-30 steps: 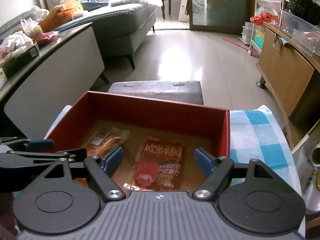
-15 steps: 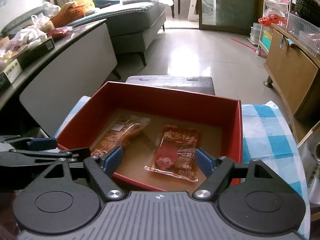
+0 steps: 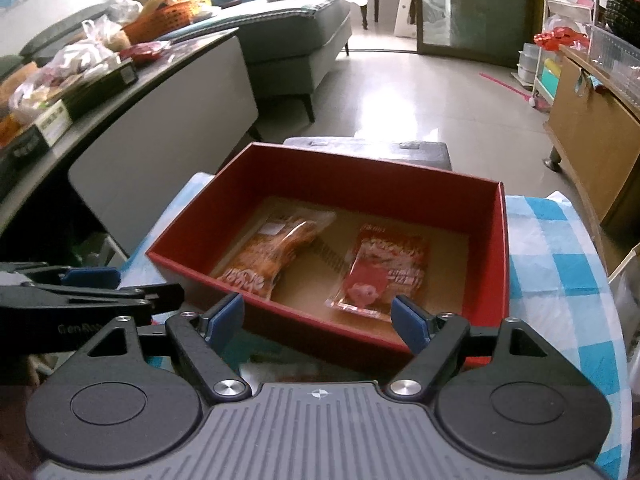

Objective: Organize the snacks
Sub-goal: 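Grasp the white-red stick pack with the left gripper while the right reaches toward the snacks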

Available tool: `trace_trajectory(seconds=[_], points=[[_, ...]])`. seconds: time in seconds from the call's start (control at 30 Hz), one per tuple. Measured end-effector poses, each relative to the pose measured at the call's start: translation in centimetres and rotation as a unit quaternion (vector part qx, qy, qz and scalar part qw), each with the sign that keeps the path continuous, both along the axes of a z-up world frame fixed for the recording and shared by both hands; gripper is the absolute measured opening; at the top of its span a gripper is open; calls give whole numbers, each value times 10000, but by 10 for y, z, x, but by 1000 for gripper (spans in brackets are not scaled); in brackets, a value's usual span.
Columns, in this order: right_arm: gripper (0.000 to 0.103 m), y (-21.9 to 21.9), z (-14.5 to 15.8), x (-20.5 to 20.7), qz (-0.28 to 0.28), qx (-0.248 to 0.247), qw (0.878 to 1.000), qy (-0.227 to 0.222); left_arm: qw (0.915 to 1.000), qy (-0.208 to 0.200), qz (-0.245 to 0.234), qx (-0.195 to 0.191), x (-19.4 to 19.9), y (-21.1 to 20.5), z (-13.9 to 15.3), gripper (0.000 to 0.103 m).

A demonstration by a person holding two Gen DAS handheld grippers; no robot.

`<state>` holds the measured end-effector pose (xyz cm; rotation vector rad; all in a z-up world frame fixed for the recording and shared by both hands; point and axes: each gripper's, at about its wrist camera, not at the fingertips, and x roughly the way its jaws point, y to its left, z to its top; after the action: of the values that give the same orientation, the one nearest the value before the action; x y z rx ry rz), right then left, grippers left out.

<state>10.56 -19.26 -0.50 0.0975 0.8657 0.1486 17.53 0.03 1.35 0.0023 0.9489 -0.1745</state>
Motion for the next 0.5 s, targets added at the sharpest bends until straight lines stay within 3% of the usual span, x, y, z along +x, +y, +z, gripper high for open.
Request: trace_trajectory(seconds=[0.5], points=[[88, 7, -15, -27, 213, 83, 9989, 416, 9978, 518, 409, 59, -15, 47, -27, 66]])
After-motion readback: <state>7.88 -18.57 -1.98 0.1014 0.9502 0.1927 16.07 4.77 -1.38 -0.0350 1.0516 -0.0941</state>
